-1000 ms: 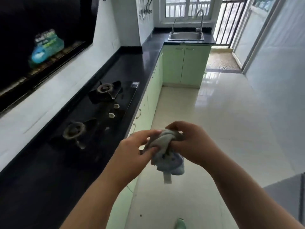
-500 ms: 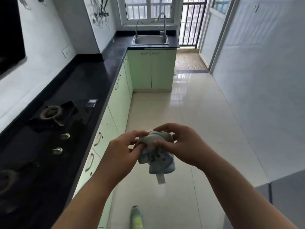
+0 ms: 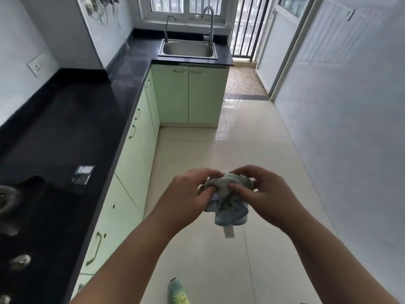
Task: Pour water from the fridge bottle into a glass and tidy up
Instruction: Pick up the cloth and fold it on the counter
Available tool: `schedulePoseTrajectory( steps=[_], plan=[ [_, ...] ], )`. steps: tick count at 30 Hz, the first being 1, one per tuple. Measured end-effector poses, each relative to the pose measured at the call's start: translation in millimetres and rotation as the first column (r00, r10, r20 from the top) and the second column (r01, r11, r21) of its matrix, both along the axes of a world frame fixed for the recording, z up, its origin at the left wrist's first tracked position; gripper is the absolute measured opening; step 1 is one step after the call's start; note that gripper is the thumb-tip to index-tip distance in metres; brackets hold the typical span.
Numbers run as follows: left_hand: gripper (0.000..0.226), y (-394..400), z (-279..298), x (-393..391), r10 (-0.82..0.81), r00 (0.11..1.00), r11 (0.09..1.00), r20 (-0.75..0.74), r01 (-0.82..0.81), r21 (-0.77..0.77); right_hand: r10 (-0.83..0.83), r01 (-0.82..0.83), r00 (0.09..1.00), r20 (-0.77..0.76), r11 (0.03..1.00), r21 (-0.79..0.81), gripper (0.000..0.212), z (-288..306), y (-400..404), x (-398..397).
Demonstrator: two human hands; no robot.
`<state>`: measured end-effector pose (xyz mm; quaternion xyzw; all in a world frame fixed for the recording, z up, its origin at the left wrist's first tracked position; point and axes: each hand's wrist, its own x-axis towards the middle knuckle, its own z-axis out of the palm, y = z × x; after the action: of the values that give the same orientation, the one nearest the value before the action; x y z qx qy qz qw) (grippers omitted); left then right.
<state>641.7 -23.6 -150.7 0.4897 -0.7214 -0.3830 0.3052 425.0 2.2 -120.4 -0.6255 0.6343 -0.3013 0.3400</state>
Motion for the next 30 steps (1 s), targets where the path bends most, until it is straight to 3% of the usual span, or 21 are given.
schedulePoseTrajectory(
  steps=[7, 14, 21, 30],
  plan=[
    [0.035, -140, 1, -6, 0.036, 0.997, 0.999, 0.07, -0.038, 0.026, 0.013, -0.014, 0.999, 0.036, 0.999, 0.028, 0.017, -11, -147, -7],
    [0.037, -276, -10, -14, 0.246, 0.963, 0.967, 0.114, -0.252, 0.038, 0.225, -0.226, 0.974, 0.017, 0.974, 0.036, 0.018, -34, -334, -10],
    [0.033, -376, 0, -8, 0.539, 0.841, 0.841, 0.05, -0.541, 0.021, 0.529, -0.528, 0.847, -0.041, 0.848, 0.034, 0.016, -16, -501, 21],
    [0.023, -448, -8, 58, 0.77, 0.638, 0.637, 0.006, -0.77, 0.024, 0.756, -0.755, 0.65, -0.084, 0.654, 0.048, 0.017, -11, -618, 125]
  ],
)
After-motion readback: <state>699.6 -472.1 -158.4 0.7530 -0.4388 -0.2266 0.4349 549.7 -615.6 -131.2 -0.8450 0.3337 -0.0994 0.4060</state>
